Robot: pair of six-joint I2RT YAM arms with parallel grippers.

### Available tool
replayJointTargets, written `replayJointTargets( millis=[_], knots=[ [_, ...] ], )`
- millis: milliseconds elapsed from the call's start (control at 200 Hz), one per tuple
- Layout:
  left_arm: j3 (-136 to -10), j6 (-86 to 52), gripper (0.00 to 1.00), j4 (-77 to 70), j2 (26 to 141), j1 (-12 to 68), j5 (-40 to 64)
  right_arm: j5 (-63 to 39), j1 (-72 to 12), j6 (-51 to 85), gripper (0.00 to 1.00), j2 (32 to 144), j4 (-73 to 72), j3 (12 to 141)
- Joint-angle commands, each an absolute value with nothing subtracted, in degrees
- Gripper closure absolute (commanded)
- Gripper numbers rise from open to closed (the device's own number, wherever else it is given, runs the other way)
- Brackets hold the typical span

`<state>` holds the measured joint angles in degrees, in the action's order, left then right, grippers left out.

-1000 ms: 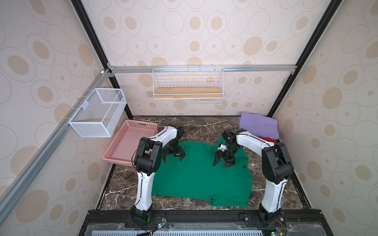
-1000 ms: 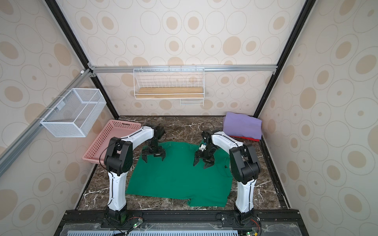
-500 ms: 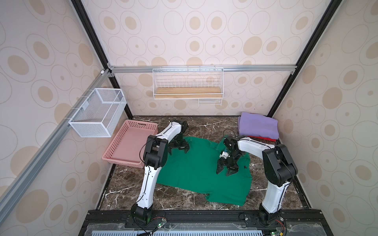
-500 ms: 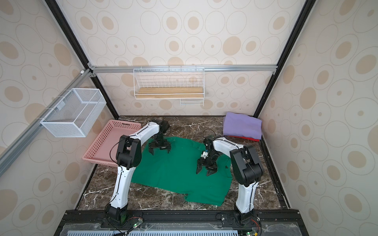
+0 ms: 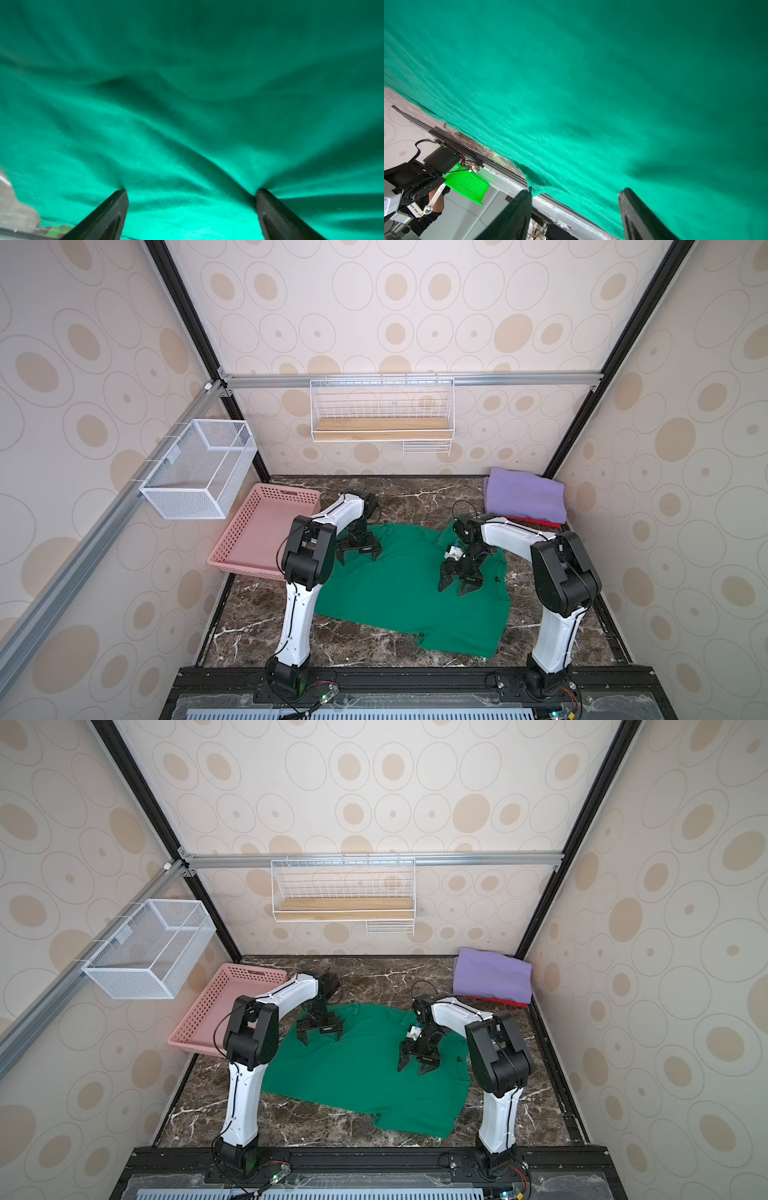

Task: Fold and stack t-shirts
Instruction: Move the T-shirt to the center of the board.

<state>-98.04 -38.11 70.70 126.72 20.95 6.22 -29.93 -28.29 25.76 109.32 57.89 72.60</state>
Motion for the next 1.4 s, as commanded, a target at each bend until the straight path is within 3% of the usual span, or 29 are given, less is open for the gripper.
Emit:
replayJointTargets(
  millis=[0, 150, 406, 661, 906, 1392],
  knots=[
    [-89.8, -39.1, 0.01, 68.9, 122.2, 23.2, 5.4, -30.0, -28.9, 25.3, 0.27, 108.0, 59.2, 72.1],
    [-80.7, -40.2, 0.01, 66.4, 114.9, 25.1, 5.5, -30.1, -30.4, 25.3, 0.27, 106.5, 58.8, 68.9],
    [-76.7, -40.4, 0.01, 65.7, 112.8, 25.7, 5.3, -27.9, -29.5, 24.2, 0.27, 101.8, 60.5, 60.7],
    [-75.7, -39.8, 0.01, 66.0, 112.1, 25.8, 4.2, -30.1, -9.6, 23.6, 0.25, 94.3, 60.0, 48.0],
    [-81.1, -35.1, 0.01, 71.4, 114.1, 25.4, -0.9, -28.8, -6.5, 23.3, 0.25, 93.7, 60.7, 46.8],
    [-83.8, -28.3, 0.01, 75.0, 114.0, 9.4, -8.6, -27.2, -1.4, 22.6, 0.25, 93.8, 62.7, 48.2]
  ],
)
